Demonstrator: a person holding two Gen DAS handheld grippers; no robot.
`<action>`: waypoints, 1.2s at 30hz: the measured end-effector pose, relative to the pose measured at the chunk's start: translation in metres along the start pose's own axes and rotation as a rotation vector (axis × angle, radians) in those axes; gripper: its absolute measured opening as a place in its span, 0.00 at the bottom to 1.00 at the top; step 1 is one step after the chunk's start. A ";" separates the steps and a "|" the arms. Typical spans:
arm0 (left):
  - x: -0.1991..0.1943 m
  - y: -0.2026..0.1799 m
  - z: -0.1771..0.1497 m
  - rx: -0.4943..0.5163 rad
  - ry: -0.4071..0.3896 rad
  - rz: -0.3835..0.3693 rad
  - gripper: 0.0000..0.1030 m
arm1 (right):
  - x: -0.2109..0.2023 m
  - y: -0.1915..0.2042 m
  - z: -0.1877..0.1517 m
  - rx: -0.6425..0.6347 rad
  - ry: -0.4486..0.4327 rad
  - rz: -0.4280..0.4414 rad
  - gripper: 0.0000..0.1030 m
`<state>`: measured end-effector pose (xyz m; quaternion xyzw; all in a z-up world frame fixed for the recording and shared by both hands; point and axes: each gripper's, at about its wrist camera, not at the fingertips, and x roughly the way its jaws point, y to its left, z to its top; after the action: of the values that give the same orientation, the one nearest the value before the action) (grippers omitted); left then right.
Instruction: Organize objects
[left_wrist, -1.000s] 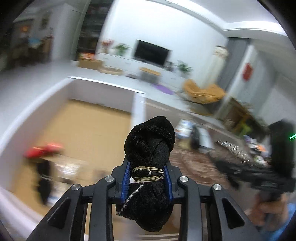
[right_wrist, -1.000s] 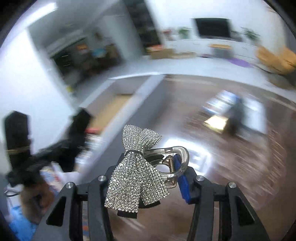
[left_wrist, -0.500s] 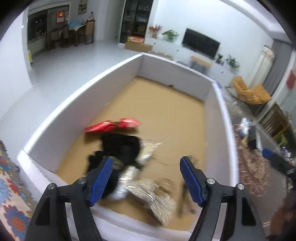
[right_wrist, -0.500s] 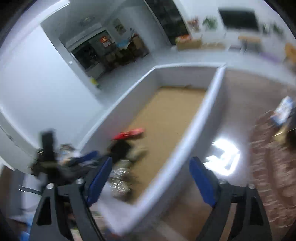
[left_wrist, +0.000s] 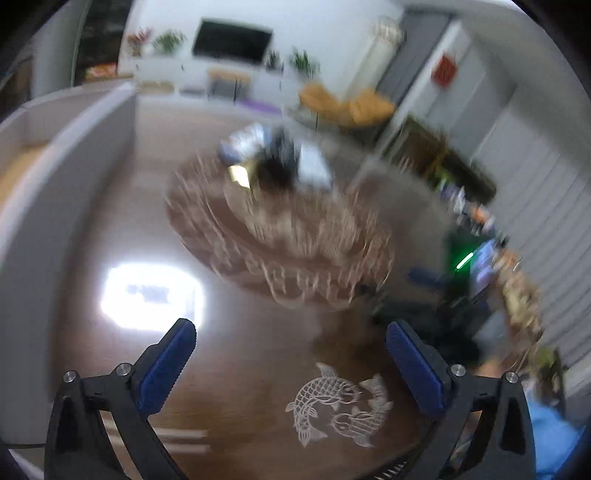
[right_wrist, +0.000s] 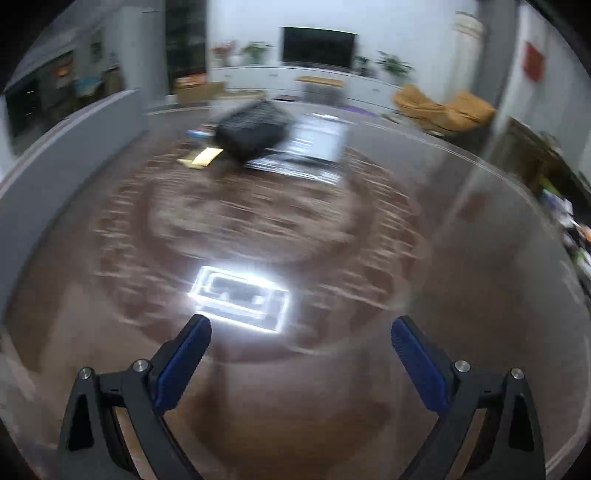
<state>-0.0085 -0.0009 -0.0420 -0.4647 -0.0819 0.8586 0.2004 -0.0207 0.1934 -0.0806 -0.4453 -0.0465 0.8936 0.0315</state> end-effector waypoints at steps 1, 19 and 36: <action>0.017 -0.004 -0.002 0.018 0.027 0.033 1.00 | 0.006 -0.011 -0.002 0.023 0.020 0.000 0.96; 0.110 -0.025 0.037 0.220 0.023 0.246 1.00 | 0.010 -0.026 0.002 0.135 0.035 0.013 1.00; 0.120 0.019 0.072 0.133 -0.003 0.307 1.00 | 0.008 -0.027 0.001 0.135 0.035 0.013 1.00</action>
<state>-0.1317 0.0357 -0.1007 -0.4561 0.0470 0.8834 0.0972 -0.0257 0.2211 -0.0837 -0.4580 0.0174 0.8870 0.0567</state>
